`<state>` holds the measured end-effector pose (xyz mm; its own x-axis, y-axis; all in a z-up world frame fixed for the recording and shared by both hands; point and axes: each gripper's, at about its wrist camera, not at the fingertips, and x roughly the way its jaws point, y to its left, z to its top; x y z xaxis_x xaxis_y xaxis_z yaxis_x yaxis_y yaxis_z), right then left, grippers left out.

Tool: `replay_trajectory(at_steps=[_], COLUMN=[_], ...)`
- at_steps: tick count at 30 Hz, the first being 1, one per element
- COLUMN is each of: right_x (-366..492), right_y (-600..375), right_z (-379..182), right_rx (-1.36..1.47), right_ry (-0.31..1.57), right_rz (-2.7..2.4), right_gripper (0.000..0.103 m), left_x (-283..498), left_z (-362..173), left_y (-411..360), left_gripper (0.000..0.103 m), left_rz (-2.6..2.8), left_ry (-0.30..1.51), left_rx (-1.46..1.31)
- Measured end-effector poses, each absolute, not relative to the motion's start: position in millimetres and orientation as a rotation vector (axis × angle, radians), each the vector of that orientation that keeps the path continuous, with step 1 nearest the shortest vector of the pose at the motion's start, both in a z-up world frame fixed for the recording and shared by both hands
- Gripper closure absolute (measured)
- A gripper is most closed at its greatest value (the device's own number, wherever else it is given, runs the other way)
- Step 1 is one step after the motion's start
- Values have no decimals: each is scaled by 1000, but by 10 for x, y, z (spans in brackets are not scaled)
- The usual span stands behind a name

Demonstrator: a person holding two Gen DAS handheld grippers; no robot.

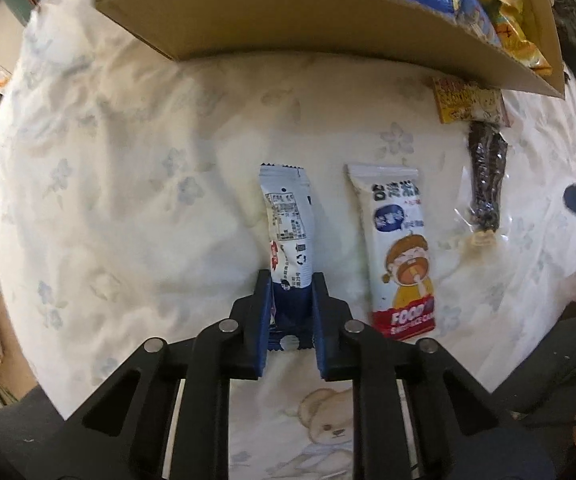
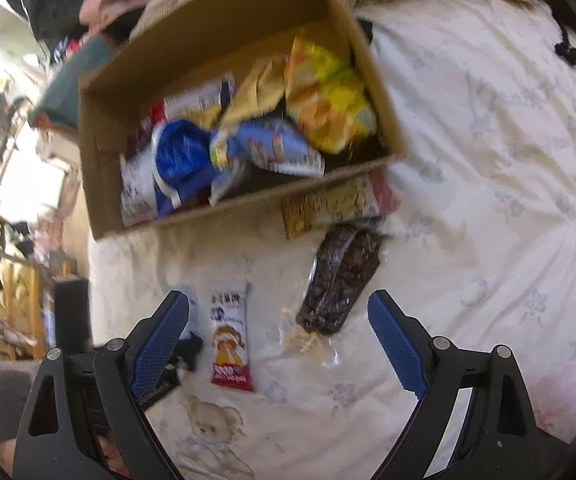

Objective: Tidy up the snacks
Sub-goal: 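Lift the white-and-blue packet with the left gripper while the right gripper approaches the red-and-white Food rice cake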

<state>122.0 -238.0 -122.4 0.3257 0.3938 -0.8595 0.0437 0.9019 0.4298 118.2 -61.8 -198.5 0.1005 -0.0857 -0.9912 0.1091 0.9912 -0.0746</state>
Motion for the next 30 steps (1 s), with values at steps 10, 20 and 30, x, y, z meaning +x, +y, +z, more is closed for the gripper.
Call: replay_trajectory(at_steps=[10,20,30], right_x=[1236,1236,1062], right_y=[-1722,-1238,-974], right_z=[-1501,-1743,-1922], right_rx=[240,142,-89], right_ry=[1321,1370,1335], right_rz=[353,394,326], right_gripper=[11,16,28], left_x=[1114,1015,950], left_z=[-1664,-1490,-1405], left_y=[-141,-42,-132], left_gripper=[88,88,88], left_rz=[20,42,58], left_ry=[1399,1355,1316], left_rx=[-64,-23,12])
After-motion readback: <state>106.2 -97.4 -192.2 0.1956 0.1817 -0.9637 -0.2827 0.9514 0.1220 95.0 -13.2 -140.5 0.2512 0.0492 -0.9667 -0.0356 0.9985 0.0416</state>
